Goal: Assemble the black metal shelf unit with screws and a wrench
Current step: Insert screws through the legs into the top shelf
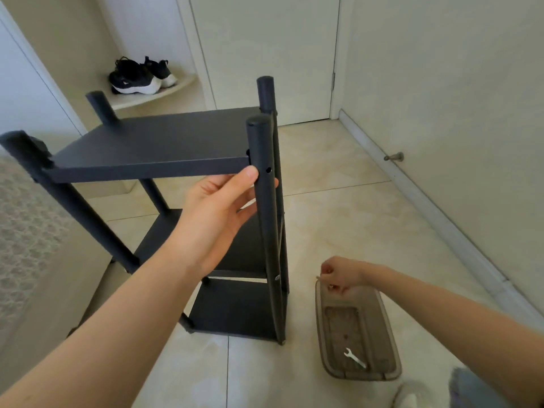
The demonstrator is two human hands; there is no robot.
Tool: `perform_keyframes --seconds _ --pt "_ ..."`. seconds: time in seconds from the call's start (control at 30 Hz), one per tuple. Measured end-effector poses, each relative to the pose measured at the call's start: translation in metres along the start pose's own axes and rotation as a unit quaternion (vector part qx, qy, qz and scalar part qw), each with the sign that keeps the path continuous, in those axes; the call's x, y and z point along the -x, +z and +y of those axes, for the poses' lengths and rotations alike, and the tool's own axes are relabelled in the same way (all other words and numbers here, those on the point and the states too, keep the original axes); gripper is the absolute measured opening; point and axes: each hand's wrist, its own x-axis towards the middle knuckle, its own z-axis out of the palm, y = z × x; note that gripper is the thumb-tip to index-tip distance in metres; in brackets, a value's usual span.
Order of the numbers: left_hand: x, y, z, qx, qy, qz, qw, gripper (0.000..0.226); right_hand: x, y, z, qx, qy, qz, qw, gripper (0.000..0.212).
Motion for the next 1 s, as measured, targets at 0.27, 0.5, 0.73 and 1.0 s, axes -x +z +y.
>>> perform_keyframes --seconds 0.27,0.5,0.73,1.0 --pt "0.003 0.003 0.001 -0.014 -0.014 0.034 0.999 0.049 0.108 -0.072 -0.086 -0.013 -0.119 -0.007 0.993 0.017" --pt "0.0 0.002 0.001 -0.02 0.0 0.034 0.999 0.054 0.171 -0.064 -0.126 -0.13 -0.273 0.179 0.936 0.004" --pt "-0.006 0.001 0.004 0.004 -0.015 0.051 0.999 0.065 0.188 -0.07 -0.146 -0.248 -0.348 0.211 0.879 0.005" --pt "-0.005 0.004 0.008 0.09 -0.019 0.061 0.994 0.063 0.192 -0.078 -0.152 -0.263 -0.389 0.259 0.844 0.011"
